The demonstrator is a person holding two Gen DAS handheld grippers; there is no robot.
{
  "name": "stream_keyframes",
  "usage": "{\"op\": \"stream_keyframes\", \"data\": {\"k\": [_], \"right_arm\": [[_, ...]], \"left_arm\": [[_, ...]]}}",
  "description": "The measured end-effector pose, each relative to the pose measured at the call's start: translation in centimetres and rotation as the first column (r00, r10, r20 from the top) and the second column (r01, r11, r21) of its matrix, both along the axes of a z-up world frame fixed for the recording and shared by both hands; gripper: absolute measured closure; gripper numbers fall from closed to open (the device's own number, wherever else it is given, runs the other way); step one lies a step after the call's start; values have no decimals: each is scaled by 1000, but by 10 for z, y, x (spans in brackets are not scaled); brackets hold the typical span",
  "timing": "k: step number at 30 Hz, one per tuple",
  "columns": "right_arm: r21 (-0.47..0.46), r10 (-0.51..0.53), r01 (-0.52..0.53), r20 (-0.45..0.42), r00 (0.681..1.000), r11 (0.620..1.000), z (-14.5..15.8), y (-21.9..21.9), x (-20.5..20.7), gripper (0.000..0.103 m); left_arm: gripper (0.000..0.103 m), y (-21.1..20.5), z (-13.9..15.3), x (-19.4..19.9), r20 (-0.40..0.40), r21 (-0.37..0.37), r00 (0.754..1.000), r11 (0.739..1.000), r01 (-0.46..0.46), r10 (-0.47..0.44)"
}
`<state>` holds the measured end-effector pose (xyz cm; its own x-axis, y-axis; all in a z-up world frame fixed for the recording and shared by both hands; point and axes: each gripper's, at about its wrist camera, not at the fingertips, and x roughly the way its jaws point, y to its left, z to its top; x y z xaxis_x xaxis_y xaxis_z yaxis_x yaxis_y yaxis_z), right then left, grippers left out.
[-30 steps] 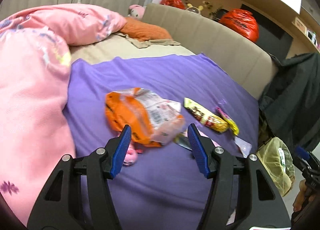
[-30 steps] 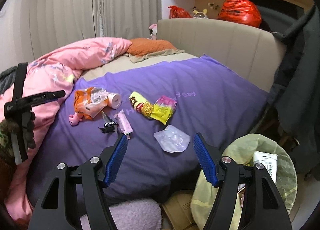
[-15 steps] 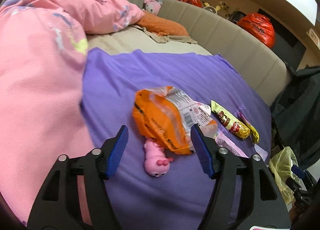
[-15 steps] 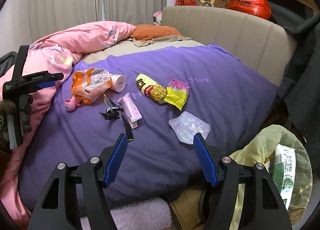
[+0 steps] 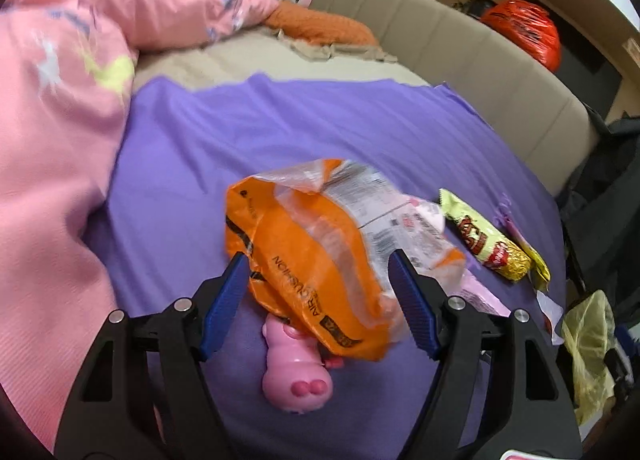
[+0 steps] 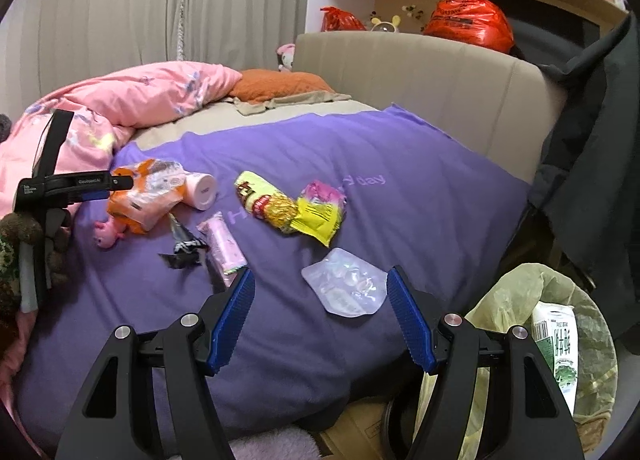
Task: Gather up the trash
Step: 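Grasp the pink-and-yellow snack packet with the right tool while the left tool grasps the black strap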
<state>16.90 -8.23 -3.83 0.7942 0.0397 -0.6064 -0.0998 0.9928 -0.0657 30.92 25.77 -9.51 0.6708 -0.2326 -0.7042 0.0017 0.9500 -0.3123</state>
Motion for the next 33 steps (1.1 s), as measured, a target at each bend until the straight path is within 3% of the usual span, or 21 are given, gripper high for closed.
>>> {"op": "stream_keyframes", "data": {"k": [2,3,5,8,13,16,19,21,22,23,24,27,29,33], "right_arm": [[15,1,0,-21,1000,1000,-7,0,6,38],[31,2,-1,-32,999,1000,-10,1,9,38],[76,10,-6,-51,999,997,-18,5,15,38],[89,54,-49,-59,997,995,-25,25,24,38],[50,88,-85,-49,995,995,-30,44,46,38],[22,41,-40,-38,998,999,-24,37,76,38],[63,-7,11,-66,998,998,-22,23,121,38],[92,-34,45,-114,993,995,-29,15,152,39],[112,-33,52,-164,986,992,-37,13,168,42],[122,-35,61,-202,979,991,-44,11,177,47],[144,-29,67,-251,968,987,-52,9,185,57],[232,20,44,-267,963,972,-57,4,181,71],[210,35,11,-218,975,978,-50,7,165,74],[175,88,-58,-166,982,983,-37,15,133,75]], "left_arm": [[61,6,-6,4,-31,-46,1000,999,-6,5],[68,9,-8,5,-39,-65,999,998,-2,-1],[89,12,-3,2,-21,-97,1000,995,21,-23],[101,11,13,-8,30,-120,997,990,69,-66],[102,-5,41,-30,74,-90,985,982,163,-157],[102,-13,45,-33,69,-83,979,977,196,-191],[102,-16,46,-34,100,-57,978,980,188,-182],[95,-17,45,-34,123,-30,976,982,187,-182],[84,-17,44,-34,131,-20,974,982,188,-184],[72,-16,44,-34,148,-7,971,982,190,-187],[68,-15,44,-34,167,5,968,982,191,-190],[62,-14,43,-34,192,40,963,982,187,-191],[56,-12,41,-32,198,40,962,982,182,-187],[56,-14,35,-28,177,63,967,983,173,-182]]}}
